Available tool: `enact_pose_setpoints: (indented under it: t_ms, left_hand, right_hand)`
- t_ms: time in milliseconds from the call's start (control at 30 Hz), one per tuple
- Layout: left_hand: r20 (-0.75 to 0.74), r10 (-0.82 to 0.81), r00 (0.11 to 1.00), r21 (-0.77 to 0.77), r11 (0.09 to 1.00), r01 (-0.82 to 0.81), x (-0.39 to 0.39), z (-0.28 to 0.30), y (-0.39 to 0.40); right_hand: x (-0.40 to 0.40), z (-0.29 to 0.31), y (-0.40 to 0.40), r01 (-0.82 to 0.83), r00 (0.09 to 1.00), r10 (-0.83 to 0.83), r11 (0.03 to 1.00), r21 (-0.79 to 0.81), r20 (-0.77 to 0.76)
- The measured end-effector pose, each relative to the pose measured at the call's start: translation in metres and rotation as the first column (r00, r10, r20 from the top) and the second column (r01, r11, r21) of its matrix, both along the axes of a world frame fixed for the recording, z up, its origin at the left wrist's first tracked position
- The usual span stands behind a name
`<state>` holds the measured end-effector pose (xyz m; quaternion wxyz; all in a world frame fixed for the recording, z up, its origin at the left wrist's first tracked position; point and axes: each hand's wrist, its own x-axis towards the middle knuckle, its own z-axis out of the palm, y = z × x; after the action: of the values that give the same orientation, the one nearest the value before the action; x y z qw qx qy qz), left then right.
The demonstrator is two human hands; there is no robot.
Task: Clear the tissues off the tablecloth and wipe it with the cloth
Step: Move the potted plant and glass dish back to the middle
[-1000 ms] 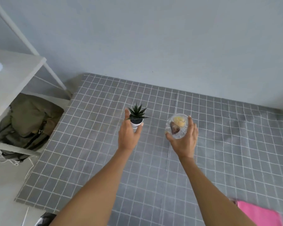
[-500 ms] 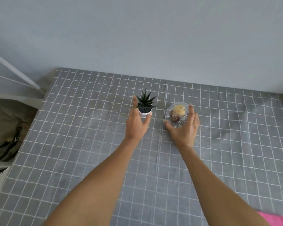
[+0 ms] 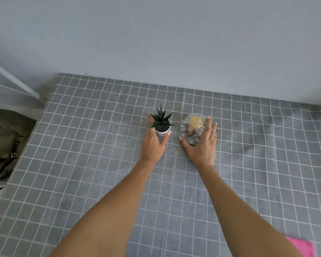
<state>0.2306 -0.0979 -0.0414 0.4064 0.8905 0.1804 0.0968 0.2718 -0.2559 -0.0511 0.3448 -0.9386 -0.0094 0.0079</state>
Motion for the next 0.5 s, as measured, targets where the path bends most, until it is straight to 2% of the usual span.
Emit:
enact_pose_setpoints:
  t_ms: [267,500]
  left_hand:
    - [-0.123,-0.084,0.989,0.055,0.994,0.091,-0.019,0.012,0.018]
    - [-0.326,-0.134,0.936,0.159,0.968,0.194,-0.053,0.045,0.030]
  right_hand:
    - [-0.001,0.022,-0.013,-0.093,0.989,0.070,0.978,-0.185,-0.129]
    - [-0.017,0.066,-0.019,-0.106,0.986,0.064,0.954,-0.279,-0.155]
